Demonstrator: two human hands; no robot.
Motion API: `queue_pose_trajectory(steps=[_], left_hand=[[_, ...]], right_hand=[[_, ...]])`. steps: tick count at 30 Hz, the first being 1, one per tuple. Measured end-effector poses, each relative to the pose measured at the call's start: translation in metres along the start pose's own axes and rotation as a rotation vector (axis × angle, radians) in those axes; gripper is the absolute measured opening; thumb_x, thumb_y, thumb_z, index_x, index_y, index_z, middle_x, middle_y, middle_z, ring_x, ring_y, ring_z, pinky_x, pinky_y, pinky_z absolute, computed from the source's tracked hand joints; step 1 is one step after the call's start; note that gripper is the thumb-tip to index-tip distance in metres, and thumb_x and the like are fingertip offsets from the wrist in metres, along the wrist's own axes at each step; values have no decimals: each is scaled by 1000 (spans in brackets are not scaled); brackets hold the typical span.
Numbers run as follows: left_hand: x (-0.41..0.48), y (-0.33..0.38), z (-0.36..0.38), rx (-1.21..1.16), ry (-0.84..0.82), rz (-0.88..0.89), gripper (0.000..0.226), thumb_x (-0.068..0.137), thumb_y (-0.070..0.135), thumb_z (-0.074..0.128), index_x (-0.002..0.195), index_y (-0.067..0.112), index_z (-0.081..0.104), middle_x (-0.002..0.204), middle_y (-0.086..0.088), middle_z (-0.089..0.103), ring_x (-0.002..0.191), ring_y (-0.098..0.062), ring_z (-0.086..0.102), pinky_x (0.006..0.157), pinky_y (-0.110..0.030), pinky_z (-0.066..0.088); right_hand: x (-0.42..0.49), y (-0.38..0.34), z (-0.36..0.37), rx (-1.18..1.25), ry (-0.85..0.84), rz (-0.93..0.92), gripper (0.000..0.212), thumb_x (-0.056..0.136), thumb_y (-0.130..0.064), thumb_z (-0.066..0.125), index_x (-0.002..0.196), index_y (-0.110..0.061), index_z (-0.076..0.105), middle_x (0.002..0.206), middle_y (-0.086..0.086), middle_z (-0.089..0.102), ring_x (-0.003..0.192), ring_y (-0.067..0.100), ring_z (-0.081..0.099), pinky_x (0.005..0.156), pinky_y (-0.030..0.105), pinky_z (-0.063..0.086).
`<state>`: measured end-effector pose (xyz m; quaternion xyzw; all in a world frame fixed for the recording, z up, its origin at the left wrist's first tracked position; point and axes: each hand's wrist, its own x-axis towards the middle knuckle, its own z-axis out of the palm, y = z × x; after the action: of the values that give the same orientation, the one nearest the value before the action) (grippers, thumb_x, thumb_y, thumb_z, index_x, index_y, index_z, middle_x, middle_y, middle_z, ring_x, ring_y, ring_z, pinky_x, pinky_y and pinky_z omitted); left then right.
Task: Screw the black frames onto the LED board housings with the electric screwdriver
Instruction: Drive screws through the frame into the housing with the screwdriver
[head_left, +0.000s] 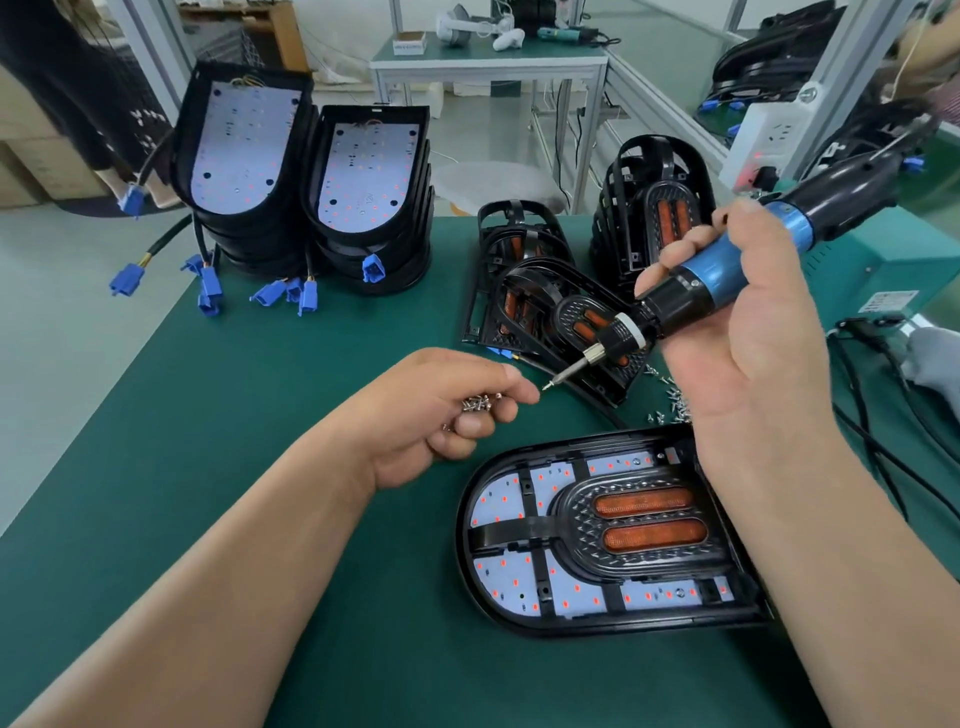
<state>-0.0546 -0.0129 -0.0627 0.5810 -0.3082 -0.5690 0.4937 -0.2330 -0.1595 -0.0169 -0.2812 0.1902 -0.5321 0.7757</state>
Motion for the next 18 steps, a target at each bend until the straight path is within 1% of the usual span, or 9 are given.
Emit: queue_pose_trajectory(steps=[1, 2, 4, 5, 6, 8, 10, 14, 18], left_hand=[[-4, 2, -3, 58, -24, -5, 22, 92, 25, 71, 96, 6, 82, 77, -1, 59, 54, -6, 35, 41, -15, 20], [-7, 4, -5, 110, -58, -11, 28, 87, 28, 74, 98, 4, 81, 75, 0, 56, 53, -5, 33, 41, -16, 18], [-11, 5, -9, 202, -122, -23, 49, 76, 33, 80, 105, -7, 75, 71, 1, 50, 53, -6, 30, 43, -18, 16], [-13, 5, -10, 242, -145, -31, 55, 73, 33, 82, 107, -10, 73, 69, 2, 48, 53, -7, 28, 45, -19, 15], [-14, 4, -11, 282, -166, -35, 50, 73, 29, 83, 106, -7, 74, 67, 2, 47, 54, -9, 26, 46, -21, 14], [-16, 4, -10, 339, -186, -37, 28, 77, 22, 79, 100, 4, 81, 65, 0, 49, 56, -12, 24, 48, -24, 13], [-15, 2, -9, 363, -170, -41, 19, 79, 20, 77, 94, 11, 83, 65, -2, 49, 57, -13, 25, 48, -24, 13], [-12, -2, -8, 392, -146, -37, 16, 79, 21, 77, 92, 13, 83, 60, 3, 48, 53, -10, 27, 44, -20, 18], [-11, -4, -8, 413, -152, -26, 22, 81, 22, 76, 96, 6, 81, 59, 5, 48, 52, -9, 26, 44, -19, 20]], right_hand=[[-2, -2, 1, 6, -17, 4, 9, 103, -17, 65, 104, -13, 57, 83, 1, 61, 72, 16, 60, 81, 35, 51], [-3, -4, 2, 16, -33, 9, 8, 102, -16, 65, 103, -14, 57, 82, 0, 60, 71, 16, 59, 80, 35, 51], [-8, -8, 5, 24, -66, 18, 7, 102, -15, 64, 102, -16, 58, 81, -1, 60, 69, 15, 58, 79, 35, 51], [-10, -9, 6, 19, -87, 22, 6, 102, -15, 64, 103, -16, 58, 81, -1, 60, 69, 14, 57, 78, 34, 51], [-12, -10, 8, 10, -112, 26, 5, 102, -15, 62, 103, -17, 58, 81, -2, 59, 69, 14, 57, 78, 34, 50], [-17, -10, 11, -14, -167, 38, 3, 102, -15, 60, 104, -18, 59, 81, -3, 58, 69, 13, 56, 78, 33, 50], [-21, -8, 13, -37, -221, 58, 4, 103, -15, 56, 105, -18, 58, 81, -3, 57, 69, 13, 55, 77, 33, 50], [-28, 0, 17, -109, -316, 92, 9, 104, -13, 52, 105, -20, 57, 80, -3, 55, 68, 12, 54, 74, 30, 50], [-32, 11, 17, -208, -354, 93, 12, 100, -10, 56, 109, -17, 56, 80, 0, 55, 68, 14, 55, 75, 32, 50]])
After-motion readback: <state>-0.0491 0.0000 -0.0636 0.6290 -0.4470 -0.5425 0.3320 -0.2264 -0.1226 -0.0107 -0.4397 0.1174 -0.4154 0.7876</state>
